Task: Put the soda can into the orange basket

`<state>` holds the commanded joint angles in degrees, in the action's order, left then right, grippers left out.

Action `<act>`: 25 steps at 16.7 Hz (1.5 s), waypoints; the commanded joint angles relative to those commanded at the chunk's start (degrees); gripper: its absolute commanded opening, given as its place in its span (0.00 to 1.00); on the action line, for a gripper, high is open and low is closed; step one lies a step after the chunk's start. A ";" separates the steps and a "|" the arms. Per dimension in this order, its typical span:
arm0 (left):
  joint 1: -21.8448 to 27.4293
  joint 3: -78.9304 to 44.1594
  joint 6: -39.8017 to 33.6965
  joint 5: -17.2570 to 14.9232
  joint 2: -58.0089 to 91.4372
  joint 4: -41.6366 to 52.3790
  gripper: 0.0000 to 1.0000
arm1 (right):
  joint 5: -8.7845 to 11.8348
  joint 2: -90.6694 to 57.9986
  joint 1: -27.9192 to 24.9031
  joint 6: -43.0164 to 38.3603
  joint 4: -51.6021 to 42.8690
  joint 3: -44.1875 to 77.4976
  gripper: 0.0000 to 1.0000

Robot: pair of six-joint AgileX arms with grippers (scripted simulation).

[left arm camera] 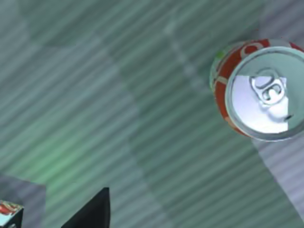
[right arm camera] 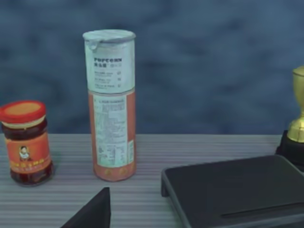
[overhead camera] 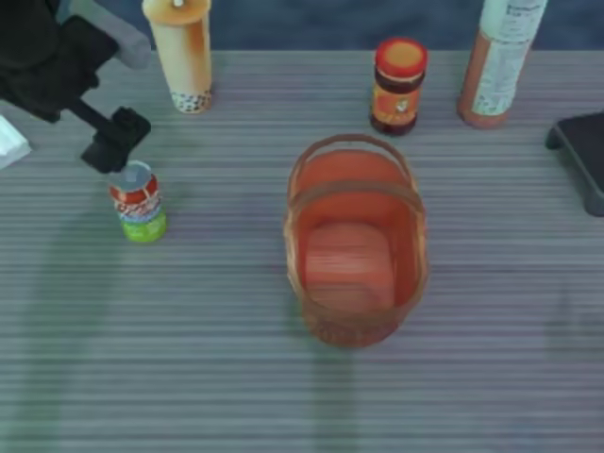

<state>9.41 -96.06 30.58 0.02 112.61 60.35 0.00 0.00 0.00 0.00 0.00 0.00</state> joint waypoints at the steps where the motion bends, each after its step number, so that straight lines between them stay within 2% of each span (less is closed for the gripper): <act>1: 0.39 -3.67 1.18 -0.02 4.47 2.28 1.00 | 0.00 0.00 0.00 0.00 0.00 0.00 1.00; 5: 1.62 -13.60 4.54 -0.20 16.33 8.67 1.00 | 0.00 0.00 0.00 0.00 0.00 0.00 1.00; 11: 1.93 -15.65 5.29 -0.27 18.80 10.07 1.00 | 0.00 0.00 0.00 0.00 0.00 0.00 1.00; 14: 1.77 -14.65 5.38 -0.27 18.94 8.93 1.00 | 0.00 0.00 0.00 0.00 0.00 0.00 1.00; 20: 1.87 -8.42 5.37 -0.29 21.10 0.48 1.00 | 0.00 0.00 0.00 0.00 0.00 0.00 1.00; 24: 1.88 -8.22 5.37 -0.29 21.18 0.25 1.00 | 0.00 0.00 0.00 0.00 0.00 0.00 1.00; 25: 1.88 -8.22 5.37 -0.29 21.18 0.25 0.92 | 0.00 0.00 0.00 0.00 0.00 0.00 1.00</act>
<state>11.29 -104.28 35.95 -0.27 133.79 60.60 0.00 0.00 0.00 0.00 0.00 0.00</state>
